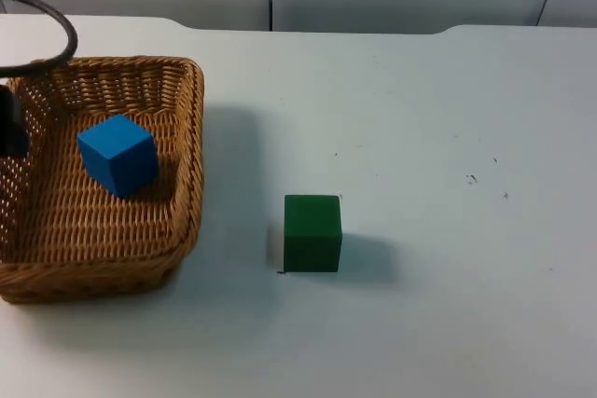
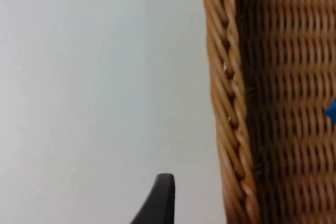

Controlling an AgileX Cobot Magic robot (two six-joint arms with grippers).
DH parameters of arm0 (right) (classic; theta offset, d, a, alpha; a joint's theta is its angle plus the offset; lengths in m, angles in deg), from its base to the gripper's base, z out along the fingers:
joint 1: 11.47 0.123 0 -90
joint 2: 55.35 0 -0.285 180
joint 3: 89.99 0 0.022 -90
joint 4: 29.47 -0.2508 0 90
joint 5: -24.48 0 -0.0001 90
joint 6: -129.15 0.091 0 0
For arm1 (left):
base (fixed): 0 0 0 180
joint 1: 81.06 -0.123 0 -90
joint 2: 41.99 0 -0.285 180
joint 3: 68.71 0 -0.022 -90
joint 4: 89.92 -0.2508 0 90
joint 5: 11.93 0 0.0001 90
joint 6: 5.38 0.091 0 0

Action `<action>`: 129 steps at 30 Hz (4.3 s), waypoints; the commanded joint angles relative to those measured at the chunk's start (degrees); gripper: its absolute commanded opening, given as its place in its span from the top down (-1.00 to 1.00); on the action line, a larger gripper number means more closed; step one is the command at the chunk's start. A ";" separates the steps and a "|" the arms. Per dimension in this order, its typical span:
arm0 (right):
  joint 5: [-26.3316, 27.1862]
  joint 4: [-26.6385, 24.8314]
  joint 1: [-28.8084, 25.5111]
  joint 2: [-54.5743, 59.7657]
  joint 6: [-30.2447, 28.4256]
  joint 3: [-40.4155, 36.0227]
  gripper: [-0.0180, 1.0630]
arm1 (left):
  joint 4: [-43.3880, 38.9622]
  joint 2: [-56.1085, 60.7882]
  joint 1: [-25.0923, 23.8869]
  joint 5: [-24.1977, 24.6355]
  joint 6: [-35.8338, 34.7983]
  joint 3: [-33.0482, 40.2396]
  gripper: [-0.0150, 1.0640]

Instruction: Pick up the basket with the left hand and place the blue cube into the basket with the right hand.

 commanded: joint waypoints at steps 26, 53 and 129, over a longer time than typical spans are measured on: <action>0.60 6.21 0.22 -0.18 -0.63 -1.10 -0.91 | -21.52 59.60 0.11 26.26 -24.00 0.15 -0.61; -5.67 5.41 0.22 -2.67 -0.77 -11.03 -0.91 | -67.82 93.60 0.11 59.06 -65.58 5.39 -0.61; -24.43 4.31 0.22 -34.06 1.69 -18.65 -0.91 | -67.46 93.60 0.11 57.83 -65.58 9.21 -0.97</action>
